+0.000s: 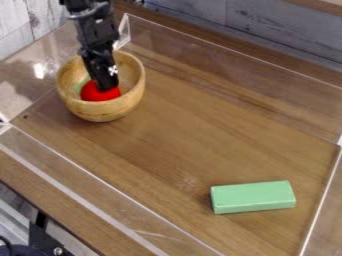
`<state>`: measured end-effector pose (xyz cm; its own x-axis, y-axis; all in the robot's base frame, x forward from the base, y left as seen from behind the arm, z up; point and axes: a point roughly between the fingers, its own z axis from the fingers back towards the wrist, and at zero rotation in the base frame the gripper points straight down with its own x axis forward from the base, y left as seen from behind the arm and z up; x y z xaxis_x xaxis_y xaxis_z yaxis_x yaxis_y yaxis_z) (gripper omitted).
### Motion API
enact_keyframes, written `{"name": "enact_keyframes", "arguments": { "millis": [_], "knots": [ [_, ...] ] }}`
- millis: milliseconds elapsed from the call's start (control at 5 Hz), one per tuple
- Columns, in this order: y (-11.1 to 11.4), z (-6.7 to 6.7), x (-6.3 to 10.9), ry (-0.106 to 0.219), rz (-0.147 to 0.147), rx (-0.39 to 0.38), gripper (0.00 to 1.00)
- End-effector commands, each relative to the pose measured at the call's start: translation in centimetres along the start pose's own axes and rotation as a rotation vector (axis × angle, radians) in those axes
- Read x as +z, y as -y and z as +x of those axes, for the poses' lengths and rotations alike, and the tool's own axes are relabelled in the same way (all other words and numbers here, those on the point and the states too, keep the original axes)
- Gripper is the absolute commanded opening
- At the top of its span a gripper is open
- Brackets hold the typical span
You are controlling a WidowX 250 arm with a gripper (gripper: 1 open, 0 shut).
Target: Move the red object to the right side of the table
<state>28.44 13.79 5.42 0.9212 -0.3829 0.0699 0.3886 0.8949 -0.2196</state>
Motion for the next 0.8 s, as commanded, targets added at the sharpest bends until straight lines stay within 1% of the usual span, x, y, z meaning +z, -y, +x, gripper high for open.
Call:
{"name": "enact_keyframes", "arguments": {
  "millis": [0,400,600],
  "knots": [
    [-0.4,1.0,1.7,0.009,0.032,-0.034,1.0],
    [0.8,1.7,1.9,-0.008,0.032,-0.02,1.0],
    [1.2,1.8,2.1,-0.012,0.03,-0.013,0.0]
  ]
}}
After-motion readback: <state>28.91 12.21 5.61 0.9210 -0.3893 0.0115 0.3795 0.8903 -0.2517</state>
